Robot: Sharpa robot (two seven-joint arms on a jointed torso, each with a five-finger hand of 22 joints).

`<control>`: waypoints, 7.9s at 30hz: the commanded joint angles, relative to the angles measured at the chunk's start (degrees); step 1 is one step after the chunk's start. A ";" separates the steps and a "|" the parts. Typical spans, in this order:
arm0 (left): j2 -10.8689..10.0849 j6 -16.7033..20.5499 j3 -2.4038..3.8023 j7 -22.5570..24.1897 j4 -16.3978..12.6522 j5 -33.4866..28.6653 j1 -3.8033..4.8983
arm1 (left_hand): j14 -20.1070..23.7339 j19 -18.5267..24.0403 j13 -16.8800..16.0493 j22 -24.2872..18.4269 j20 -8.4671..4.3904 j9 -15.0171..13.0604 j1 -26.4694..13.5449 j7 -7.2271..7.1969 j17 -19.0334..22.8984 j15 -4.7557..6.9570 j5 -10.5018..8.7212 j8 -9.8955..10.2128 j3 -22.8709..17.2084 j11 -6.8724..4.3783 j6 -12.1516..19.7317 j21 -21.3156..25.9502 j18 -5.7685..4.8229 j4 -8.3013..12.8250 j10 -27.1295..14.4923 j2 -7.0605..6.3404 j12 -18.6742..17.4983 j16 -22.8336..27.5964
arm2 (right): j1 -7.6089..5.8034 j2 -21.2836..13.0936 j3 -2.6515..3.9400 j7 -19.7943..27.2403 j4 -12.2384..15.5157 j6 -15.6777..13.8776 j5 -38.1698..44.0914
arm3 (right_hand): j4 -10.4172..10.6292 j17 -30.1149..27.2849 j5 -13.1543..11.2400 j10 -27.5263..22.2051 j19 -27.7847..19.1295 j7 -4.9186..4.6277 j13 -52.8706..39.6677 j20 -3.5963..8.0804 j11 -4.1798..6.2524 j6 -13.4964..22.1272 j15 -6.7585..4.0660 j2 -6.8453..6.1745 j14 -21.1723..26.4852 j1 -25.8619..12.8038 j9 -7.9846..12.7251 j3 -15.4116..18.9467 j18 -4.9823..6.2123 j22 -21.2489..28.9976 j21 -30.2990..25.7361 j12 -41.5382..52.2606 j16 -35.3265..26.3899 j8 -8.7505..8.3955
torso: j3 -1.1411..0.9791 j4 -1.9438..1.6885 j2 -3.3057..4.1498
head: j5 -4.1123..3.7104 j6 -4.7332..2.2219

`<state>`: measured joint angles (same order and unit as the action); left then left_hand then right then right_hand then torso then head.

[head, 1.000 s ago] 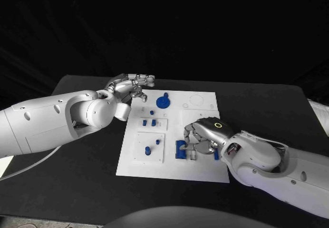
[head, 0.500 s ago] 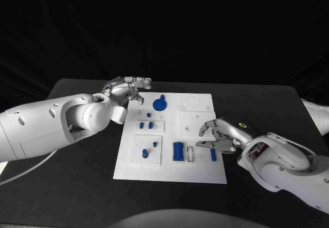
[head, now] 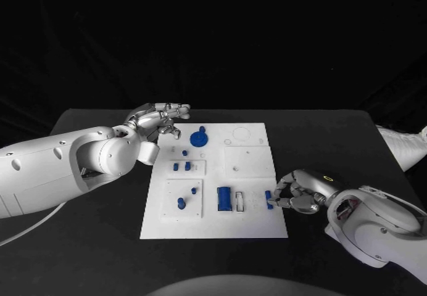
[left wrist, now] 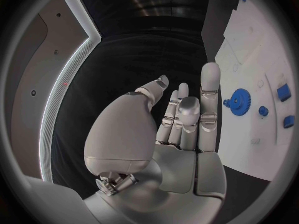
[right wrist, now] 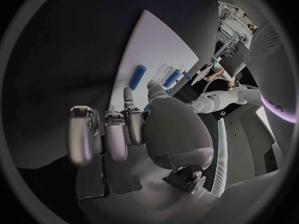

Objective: Assemble the parts on the task board

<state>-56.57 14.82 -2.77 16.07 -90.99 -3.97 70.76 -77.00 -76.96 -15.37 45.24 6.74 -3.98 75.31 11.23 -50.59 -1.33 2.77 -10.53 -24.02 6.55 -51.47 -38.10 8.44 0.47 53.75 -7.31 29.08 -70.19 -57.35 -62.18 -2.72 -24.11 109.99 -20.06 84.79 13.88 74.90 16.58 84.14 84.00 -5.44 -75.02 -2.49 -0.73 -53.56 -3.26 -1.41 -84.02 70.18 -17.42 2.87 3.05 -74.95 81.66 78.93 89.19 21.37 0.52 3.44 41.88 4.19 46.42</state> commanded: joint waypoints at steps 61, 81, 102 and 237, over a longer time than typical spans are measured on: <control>0.19 -1.47 0.02 0.09 0.27 0.25 0.02 | 0.28 0.37 0.01 -0.27 -0.03 -0.08 0.20 0.06 0.21 -0.01 0.19 -0.37 -0.07 0.03 0.41 0.51 1.15 0.20 -0.58 0.25 0.44 0.17 | 2.27 8.44 0.05 -6.74 -3.75 10.28 20.03 | -7.93 14.10 -10.92 0.14 1.27 0.42 -7.72 0.09 0.33 -3.91 -0.30 0.24 -5.73 12.53 0.79 -4.89 -0.25 -3.37 -0.17 -0.09 -0.12 -2.85 | 0.01 0.07 0.02 | 0.39 0.32; 0.09 -1.48 0.01 0.09 0.31 0.25 0.01 | 0.32 0.41 0.02 -0.35 -0.03 -0.08 0.26 0.05 0.28 -0.01 0.19 -0.44 -0.11 0.02 0.45 0.61 1.17 0.24 -0.61 0.27 0.51 0.20 | 2.49 7.16 0.06 -6.58 -2.63 8.58 22.29 | -7.20 14.02 -11.48 0.05 1.24 0.00 -7.55 -0.05 -0.02 -3.76 -0.03 -1.10 -5.71 9.43 1.37 -5.82 -0.25 -3.29 -0.27 -0.37 -0.20 -4.10 | 0.00 0.06 0.03 | 0.58 0.48; 0.12 -1.58 0.01 0.03 0.34 0.25 0.01 | 0.34 0.43 0.04 -0.37 -0.03 -0.07 0.31 0.06 0.31 -0.01 0.19 -0.49 -0.14 0.03 0.51 0.63 1.18 0.28 -0.67 0.28 0.57 0.20 | 2.50 6.30 0.25 -5.38 -1.98 6.36 22.58 | -5.80 13.95 -12.44 -0.46 1.10 -0.65 -7.00 -0.49 -0.63 -2.58 0.47 -4.12 -5.69 6.60 1.75 -7.02 -0.19 -3.01 -0.52 -1.25 -0.28 -5.36 | 0.01 0.09 0.00 | 0.61 0.58; 0.19 -1.73 0.01 0.08 -0.06 0.25 0.01 | 0.45 0.51 0.11 -0.46 -0.01 -0.07 0.38 0.10 0.49 -0.03 0.18 -0.76 -0.23 0.07 0.72 0.75 1.19 0.36 -0.88 0.35 0.86 0.21 | 2.32 13.23 1.72 -11.25 -0.89 -4.14 -9.04 | -4.32 14.80 -1.55 1.39 2.04 2.65 -8.36 1.61 2.21 -11.54 -1.89 -2.46 -5.90 -2.27 0.28 -16.21 -0.53 -4.69 0.58 0.29 0.52 -5.82 | 0.00 0.05 0.03 | 1.37 0.82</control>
<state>-56.43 14.23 -2.79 15.78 -90.92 -3.97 70.75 -77.00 -76.96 -15.33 44.85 6.74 -3.98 75.31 11.43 -50.14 -1.34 2.77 -11.04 -24.18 6.54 -51.26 -37.62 8.45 0.63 53.34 -7.31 29.74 -70.18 -55.07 -49.02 -0.99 -35.86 108.98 -25.58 75.78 9.56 74.94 14.76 84.16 84.00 -2.90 -74.91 -1.24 1.11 -64.65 -4.82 -3.77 -83.92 68.46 -17.10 -13.75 3.04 -74.91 82.09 79.37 89.65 15.37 0.52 3.48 41.90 5.53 47.23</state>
